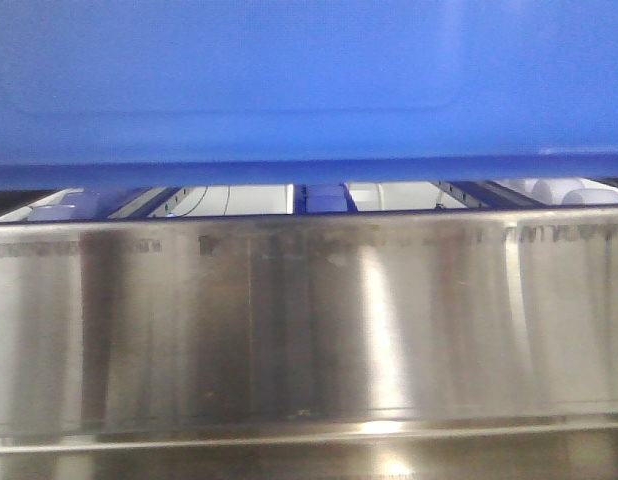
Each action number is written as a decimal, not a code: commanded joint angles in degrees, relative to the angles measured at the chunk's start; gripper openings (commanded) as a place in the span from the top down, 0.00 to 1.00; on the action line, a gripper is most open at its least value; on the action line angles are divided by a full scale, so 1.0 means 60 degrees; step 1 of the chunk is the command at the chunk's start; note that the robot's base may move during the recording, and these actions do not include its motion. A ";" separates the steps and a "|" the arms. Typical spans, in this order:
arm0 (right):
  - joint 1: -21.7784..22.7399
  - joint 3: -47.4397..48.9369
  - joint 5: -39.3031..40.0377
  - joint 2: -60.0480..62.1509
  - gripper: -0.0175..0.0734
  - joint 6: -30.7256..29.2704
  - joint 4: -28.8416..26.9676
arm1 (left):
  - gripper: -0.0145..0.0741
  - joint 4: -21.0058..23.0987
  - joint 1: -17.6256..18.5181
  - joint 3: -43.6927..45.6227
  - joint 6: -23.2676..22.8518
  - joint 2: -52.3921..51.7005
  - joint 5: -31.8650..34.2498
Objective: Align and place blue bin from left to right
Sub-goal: 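Lower the held blue bin with both grippers onto the roller rack slot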
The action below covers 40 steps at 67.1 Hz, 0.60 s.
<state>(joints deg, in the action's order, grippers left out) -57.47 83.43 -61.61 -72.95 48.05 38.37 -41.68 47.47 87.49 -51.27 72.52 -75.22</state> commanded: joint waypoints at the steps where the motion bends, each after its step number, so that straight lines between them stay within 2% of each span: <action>1: -0.0186 0.0090 0.2869 0.0062 0.90 -0.0034 -0.0022 | 0.96 -0.0007 0.0203 0.0089 -0.0046 -0.0030 0.1090; 21: -0.0186 0.0090 0.2869 0.0062 0.90 -0.0034 -0.0022 | 0.96 -0.0008 0.0203 0.0089 -0.0046 -0.0030 0.1277; 40: -0.0186 0.0090 0.2850 0.0062 0.90 -0.0034 -0.0022 | 0.96 -0.0008 0.0203 0.0089 -0.0046 -0.0030 0.1950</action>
<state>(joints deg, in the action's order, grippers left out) -57.47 83.43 -61.84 -72.95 48.05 38.72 -41.91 47.47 87.49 -51.27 72.52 -73.80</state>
